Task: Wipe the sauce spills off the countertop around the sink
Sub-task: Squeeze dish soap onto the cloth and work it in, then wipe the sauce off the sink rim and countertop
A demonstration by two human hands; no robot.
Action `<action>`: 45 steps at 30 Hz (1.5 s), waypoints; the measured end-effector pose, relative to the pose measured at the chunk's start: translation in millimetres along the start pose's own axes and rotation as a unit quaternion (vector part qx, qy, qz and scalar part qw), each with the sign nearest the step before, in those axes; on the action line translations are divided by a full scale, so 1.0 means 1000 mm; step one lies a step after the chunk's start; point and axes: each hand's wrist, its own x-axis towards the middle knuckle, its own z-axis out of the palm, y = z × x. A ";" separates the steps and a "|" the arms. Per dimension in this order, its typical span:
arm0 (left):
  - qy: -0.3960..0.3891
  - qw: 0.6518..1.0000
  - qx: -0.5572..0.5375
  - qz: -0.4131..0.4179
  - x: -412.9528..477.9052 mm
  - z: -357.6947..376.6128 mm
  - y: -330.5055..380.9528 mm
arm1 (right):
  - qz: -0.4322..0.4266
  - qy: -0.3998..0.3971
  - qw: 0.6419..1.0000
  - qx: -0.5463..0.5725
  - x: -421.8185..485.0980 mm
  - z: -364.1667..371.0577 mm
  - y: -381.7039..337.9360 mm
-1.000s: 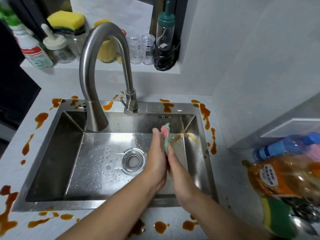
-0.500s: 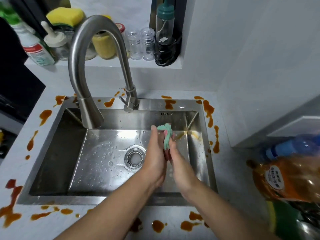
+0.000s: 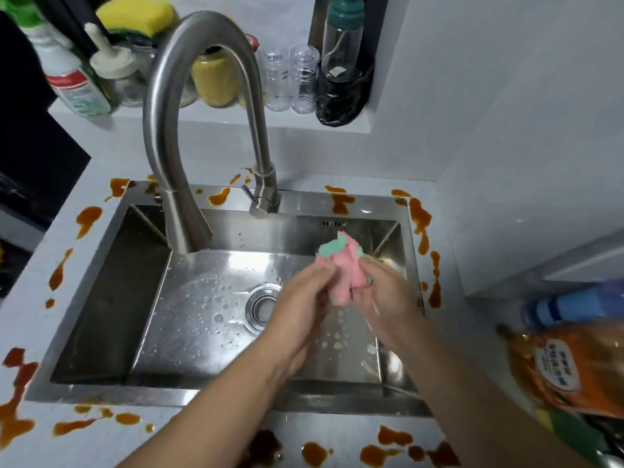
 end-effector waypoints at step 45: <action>0.075 0.992 0.073 -0.064 0.093 -0.005 -0.011 | -0.151 0.043 0.927 -0.342 0.078 -0.020 -0.015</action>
